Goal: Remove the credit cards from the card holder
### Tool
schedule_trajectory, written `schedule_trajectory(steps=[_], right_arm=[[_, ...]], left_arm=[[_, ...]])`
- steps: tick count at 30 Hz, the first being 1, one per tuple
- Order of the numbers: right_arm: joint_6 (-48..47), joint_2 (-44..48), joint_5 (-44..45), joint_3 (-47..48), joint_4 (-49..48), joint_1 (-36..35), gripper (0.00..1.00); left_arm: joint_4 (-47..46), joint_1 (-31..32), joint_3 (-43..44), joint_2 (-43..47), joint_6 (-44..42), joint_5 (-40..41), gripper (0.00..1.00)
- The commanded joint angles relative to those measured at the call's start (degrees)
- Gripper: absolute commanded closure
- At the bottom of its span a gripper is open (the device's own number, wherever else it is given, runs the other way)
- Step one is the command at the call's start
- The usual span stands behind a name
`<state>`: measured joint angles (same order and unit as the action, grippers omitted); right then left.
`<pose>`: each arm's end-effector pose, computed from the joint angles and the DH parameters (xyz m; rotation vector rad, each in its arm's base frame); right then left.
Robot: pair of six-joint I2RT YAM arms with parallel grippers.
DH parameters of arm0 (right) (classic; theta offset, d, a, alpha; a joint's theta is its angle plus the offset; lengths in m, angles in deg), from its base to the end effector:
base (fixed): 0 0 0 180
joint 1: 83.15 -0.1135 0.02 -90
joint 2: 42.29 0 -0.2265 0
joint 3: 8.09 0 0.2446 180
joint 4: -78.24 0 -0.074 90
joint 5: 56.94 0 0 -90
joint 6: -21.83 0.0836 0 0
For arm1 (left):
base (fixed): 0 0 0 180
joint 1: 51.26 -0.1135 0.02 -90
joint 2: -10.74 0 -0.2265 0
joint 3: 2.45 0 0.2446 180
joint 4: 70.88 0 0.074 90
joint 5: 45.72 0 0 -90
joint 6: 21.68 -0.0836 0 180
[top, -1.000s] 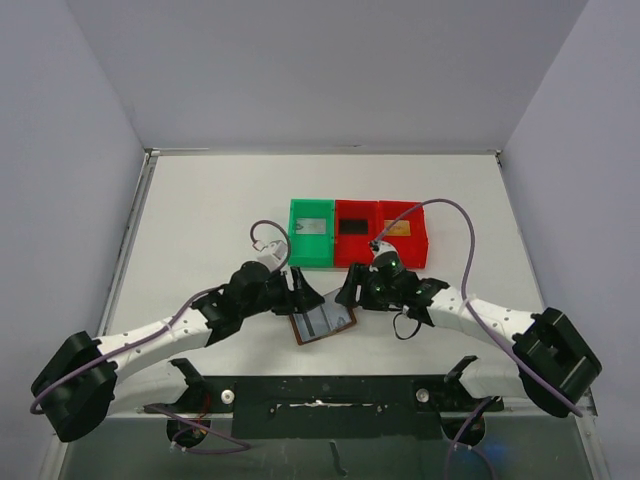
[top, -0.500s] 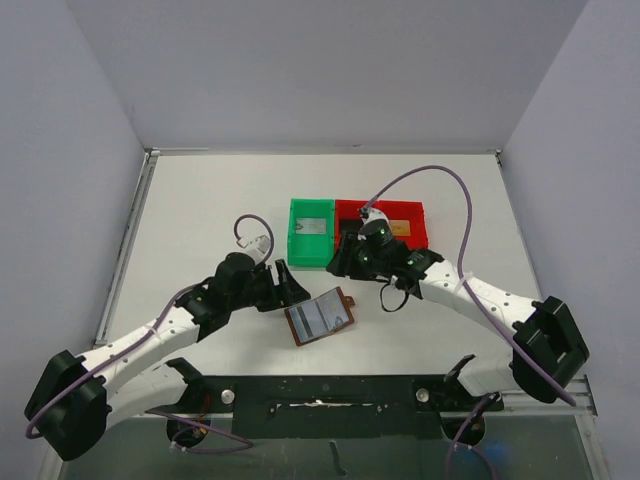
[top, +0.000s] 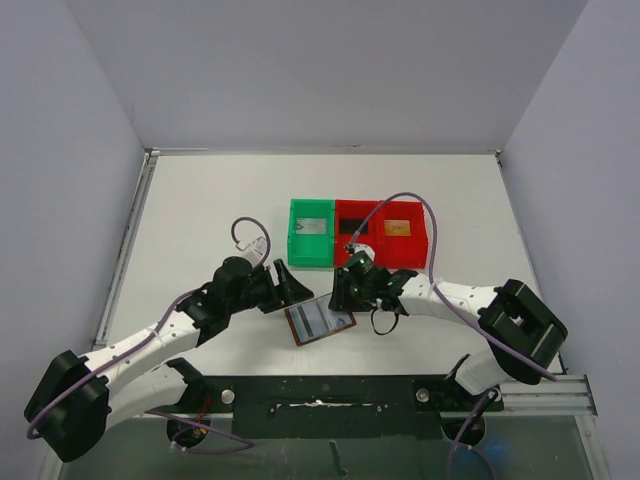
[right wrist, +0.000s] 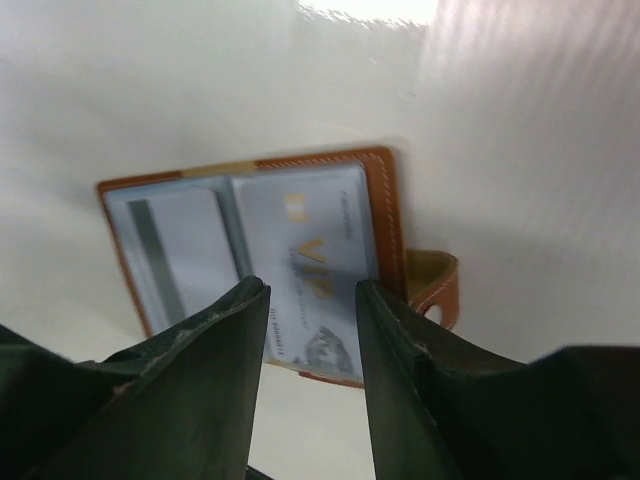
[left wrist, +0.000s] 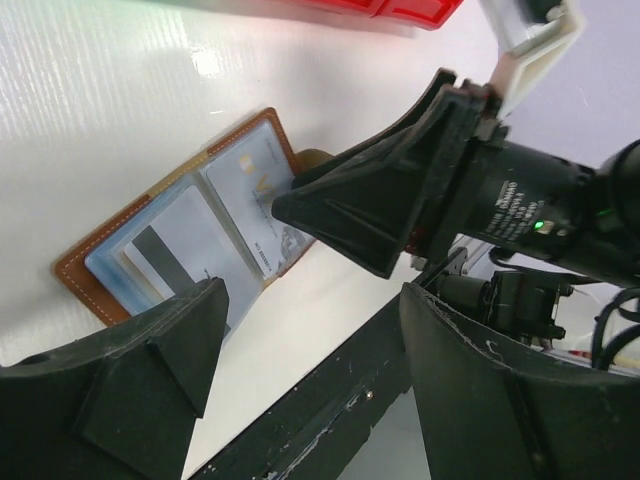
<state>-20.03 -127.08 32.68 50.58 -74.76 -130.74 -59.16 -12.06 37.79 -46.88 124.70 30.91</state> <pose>0.2111 0.2319 0.1053 0.0097 2.6378 0.6581 0.1954 -0.1843 0.1562 -0.1880 2.3125 -1.1901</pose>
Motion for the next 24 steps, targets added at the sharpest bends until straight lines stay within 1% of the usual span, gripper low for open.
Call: schedule_trajectory(steps=[1, 4, 8, 12, 14, 16, 20, 24], right_arm=[[3.8, 1.7, 2.5, -5.4, -8.1, 0.3, 0.59], [5.6, 1.0, 2.2, -9.6, -13.3, 0.0, 0.62], [7.2, -0.4, 2.2, -11.9, -16.2, -0.7, 0.66], [9.8, -0.5, 4.3, -13.2, -16.6, -2.4, 0.67], [10.8, -0.3, 4.9, -14.5, -17.6, -2.9, 0.67], [11.9, 0.2, 5.5, -15.8, -18.2, -3.0, 0.67], [14.3, 2.0, 5.7, -19.3, -20.6, -3.5, 0.68], [15.9, 2.8, 3.9, -22.8, -26.5, -4.4, 0.68]], left_arm=[[-7.7, 0.0, -0.3, -2.5, 0.3, -3.5, 0.32], [-10.0, 0.3, 0.2, -6.2, -0.9, -5.8, 0.33], [-14.3, 1.0, 0.9, -11.1, -1.2, -6.1, 0.37], [-13.8, 1.4, 2.1, -14.7, -0.8, -4.5, 0.42], [-12.0, 1.6, 2.0, -16.4, -0.3, -2.5, 0.45], [-11.4, 2.0, 0.7, -17.0, 0.6, -0.2, 0.47], [-14.3, 2.7, -2.2, -17.7, 1.9, 1.4, 0.47], [-17.5, 3.4, -2.9, -19.8, 2.3, 2.0, 0.48]])
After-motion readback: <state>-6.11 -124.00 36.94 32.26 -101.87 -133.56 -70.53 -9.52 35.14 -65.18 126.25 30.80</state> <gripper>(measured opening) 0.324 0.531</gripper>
